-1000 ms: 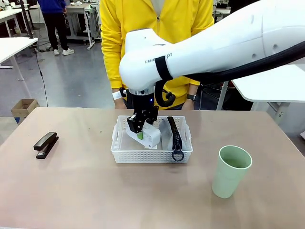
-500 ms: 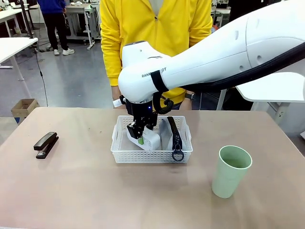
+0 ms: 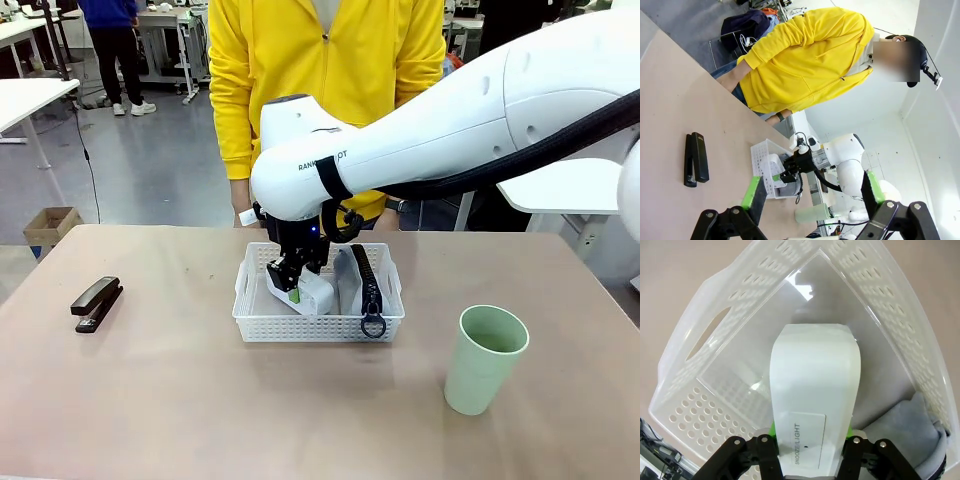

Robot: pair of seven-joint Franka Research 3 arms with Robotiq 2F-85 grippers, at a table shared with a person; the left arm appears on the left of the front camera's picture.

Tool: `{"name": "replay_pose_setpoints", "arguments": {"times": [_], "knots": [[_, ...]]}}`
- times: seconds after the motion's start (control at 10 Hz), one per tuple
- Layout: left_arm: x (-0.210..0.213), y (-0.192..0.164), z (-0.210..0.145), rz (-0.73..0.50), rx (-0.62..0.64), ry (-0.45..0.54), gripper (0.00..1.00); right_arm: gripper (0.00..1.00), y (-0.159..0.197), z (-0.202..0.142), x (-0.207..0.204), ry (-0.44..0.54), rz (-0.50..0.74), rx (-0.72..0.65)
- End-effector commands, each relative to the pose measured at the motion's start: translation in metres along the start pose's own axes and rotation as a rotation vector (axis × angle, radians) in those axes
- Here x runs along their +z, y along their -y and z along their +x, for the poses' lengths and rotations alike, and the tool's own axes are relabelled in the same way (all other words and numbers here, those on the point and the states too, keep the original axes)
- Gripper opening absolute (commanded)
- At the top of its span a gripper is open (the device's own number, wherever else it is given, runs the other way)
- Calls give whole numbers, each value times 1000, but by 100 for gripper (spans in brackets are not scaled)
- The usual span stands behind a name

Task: Efficiently arrange items inside the basket to fit them all.
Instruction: Pick up the Digital clock and place it inside the Organizing basket.

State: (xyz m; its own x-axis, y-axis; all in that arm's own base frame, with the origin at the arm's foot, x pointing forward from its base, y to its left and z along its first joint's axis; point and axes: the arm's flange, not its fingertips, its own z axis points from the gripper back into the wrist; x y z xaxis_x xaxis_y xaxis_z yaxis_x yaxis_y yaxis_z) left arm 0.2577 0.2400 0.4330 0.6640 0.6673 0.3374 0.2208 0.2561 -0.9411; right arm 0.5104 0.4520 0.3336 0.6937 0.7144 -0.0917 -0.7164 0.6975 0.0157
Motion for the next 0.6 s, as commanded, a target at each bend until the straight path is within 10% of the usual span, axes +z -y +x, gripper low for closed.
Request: {"name": "replay_pose_setpoints", "arguments": {"times": [0.0, 0.1, 0.5], "knots": [[-1, 1, -1, -24, -19, 14, 100, 87, 2, 0, 2, 24, -5, 3], [-1, 1, -1, -24, -19, 14, 100, 100, 2, 1, 1, 16, -11, 9], [-1, 1, -1, -24, -19, 14, 100, 100, 13, -17, 11, 71, 18, -1]]}}
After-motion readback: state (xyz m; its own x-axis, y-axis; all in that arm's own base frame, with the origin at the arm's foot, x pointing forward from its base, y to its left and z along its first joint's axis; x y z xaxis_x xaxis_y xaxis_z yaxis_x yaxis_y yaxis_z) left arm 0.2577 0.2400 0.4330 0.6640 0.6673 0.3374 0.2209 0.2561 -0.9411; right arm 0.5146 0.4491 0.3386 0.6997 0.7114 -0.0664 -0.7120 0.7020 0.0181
